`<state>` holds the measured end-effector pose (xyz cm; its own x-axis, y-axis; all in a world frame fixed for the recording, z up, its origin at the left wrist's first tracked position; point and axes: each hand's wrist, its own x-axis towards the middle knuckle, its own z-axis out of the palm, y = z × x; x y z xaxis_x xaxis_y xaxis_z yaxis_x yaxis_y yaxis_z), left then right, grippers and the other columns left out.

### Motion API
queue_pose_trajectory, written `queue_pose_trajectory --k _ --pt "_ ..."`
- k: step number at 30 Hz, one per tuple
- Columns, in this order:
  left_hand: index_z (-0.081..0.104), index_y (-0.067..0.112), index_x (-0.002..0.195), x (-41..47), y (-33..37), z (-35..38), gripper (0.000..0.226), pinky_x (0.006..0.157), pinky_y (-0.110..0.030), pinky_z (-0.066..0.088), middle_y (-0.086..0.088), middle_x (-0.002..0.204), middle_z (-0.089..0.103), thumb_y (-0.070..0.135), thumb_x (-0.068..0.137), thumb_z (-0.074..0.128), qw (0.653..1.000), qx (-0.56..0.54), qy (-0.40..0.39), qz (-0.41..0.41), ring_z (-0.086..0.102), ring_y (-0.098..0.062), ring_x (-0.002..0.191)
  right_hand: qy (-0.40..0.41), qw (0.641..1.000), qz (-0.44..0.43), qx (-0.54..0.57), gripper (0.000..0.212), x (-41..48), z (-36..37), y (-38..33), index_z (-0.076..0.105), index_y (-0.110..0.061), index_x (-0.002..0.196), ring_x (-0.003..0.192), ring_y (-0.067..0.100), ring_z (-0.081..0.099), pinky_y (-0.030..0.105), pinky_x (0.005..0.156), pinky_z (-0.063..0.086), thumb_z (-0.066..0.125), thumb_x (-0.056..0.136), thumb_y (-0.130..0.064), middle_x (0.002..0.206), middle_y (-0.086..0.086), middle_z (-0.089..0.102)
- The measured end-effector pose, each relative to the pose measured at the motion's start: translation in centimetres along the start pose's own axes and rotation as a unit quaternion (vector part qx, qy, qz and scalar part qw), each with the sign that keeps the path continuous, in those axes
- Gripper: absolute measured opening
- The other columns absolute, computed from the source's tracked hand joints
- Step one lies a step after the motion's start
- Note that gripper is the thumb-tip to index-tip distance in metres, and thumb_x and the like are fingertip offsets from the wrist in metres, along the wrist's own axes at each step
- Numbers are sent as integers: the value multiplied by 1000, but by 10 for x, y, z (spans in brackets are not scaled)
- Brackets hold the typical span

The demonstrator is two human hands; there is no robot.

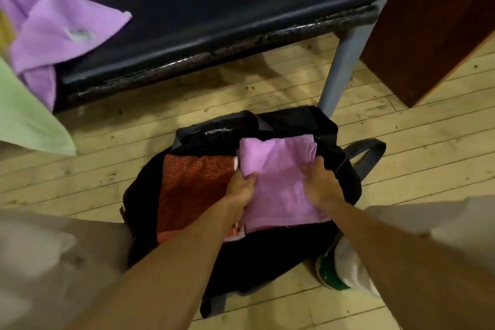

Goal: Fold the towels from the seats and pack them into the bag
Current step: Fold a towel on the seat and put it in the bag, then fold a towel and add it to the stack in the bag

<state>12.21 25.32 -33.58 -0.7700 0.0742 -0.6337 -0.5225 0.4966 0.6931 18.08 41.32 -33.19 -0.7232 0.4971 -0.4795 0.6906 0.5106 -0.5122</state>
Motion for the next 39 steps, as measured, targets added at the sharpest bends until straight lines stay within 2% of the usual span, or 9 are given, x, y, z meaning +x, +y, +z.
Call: queue_pose_trajectory --k 4,8,16,21,24,27,31,35,39 --pt "41 4 140 7 0 6 46 98 -37 44 -20 134 52 19 97 47 998 67 15 10 52 -34 121 -17 1000 25 -8 27 11 3 -4 34 -15 107 77 25 53 37 69 41 30 104 -42 96 9 55" --pt "48 6 134 1 9 3 43 93 -38 48 -19 127 57 18 93 47 997 78 -12 -13 56 -33 114 -26 998 32 -39 34 8 -2 -11 38 -8 122 101 35 57 41 79 45 36 103 -36 117 17 54" --pt "56 16 74 -41 62 -60 21 74 -30 47 -9 81 59 7 90 46 994 66 -77 26 55 -20 74 -2 989 -61 -134 44 -23 -51 -58 34 1 134 121 40 47 42 86 42 47 96 -16 137 20 39" --pt "57 17 84 -82 105 -121 17 69 -25 48 -4 83 58 13 98 48 993 1 -61 104 58 -17 74 -9 976 -177 -125 28 -48 -81 -125 53 -6 120 102 30 56 31 77 46 49 96 -20 123 16 53" --pt "58 18 83 -104 131 -158 15 68 -22 50 -5 83 60 14 96 51 987 3 -25 156 60 -15 72 -15 962 -250 -111 28 -68 -91 -172 57 -9 122 113 28 55 30 93 43 52 95 -16 124 12 59" --pt "61 15 91 -124 152 -199 13 69 -21 50 -4 85 61 14 95 49 979 22 5 204 61 -17 76 -8 947 -311 -76 26 -87 -97 -219 56 -10 121 109 23 57 25 85 41 55 95 -17 117 8 62" --pt "62 18 91 -139 160 -254 15 76 -24 50 -4 90 64 13 95 48 968 17 57 244 63 -16 79 -26 933 -359 -10 16 -104 -100 -279 55 -15 112 91 24 62 29 73 47 55 96 -17 96 2 61" --pt "61 13 81 -145 163 -305 20 56 -14 45 -6 78 60 1 92 49 956 -9 107 272 57 -15 69 -53 922 -381 38 21 -119 -93 -331 55 -14 117 91 30 66 35 73 59 55 96 -16 92 1 61" --pt "62 12 98 -139 158 -350 16 70 -24 46 -5 80 65 2 88 53 944 -35 168 281 61 -15 73 -72 915 -392 69 26 -120 -70 -373 55 -13 121 98 29 64 34 74 59 56 95 -16 106 5 59"
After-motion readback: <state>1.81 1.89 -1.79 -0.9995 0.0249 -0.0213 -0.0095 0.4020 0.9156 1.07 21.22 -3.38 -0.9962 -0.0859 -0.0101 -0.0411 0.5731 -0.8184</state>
